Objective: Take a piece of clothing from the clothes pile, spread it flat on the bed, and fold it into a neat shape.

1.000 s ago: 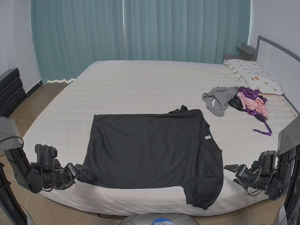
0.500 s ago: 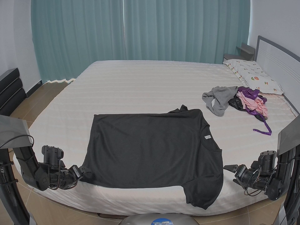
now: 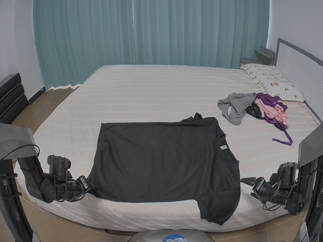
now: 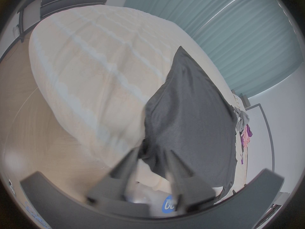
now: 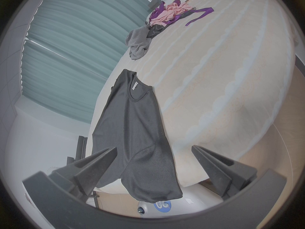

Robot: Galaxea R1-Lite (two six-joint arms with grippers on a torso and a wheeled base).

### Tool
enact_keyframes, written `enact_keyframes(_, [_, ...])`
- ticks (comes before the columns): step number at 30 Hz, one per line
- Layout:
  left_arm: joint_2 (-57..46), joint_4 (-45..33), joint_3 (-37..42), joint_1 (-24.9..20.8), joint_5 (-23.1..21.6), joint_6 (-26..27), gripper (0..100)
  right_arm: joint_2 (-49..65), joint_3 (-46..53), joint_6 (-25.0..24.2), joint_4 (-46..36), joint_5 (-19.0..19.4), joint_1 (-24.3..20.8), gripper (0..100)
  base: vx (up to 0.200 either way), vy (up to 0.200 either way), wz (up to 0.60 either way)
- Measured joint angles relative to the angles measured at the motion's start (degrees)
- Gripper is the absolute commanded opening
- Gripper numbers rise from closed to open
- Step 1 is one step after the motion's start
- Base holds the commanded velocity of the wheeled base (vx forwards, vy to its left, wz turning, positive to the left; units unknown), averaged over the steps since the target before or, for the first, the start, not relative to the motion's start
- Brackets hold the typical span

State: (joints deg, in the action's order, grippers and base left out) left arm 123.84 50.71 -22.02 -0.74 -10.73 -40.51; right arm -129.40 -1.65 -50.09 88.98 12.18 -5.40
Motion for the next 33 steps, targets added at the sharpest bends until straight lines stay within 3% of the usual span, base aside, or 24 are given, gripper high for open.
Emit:
enact_keyframes(17, [-1.63, 0.88, 5.34, 4.07, -0.13, 2.19, 0, -1.74, -0.83, 0.22, -0.02, -0.13, -1.35, 100, 0.000, 0.000, 0.00])
enact_keyframes(33, [-2.46, 1.49, 6.50, 4.21, -0.62, 2.04, 0, -7.95, -9.81, 2.72, -0.02, -0.35, -2.30, 100, 0.000, 0.000, 0.00])
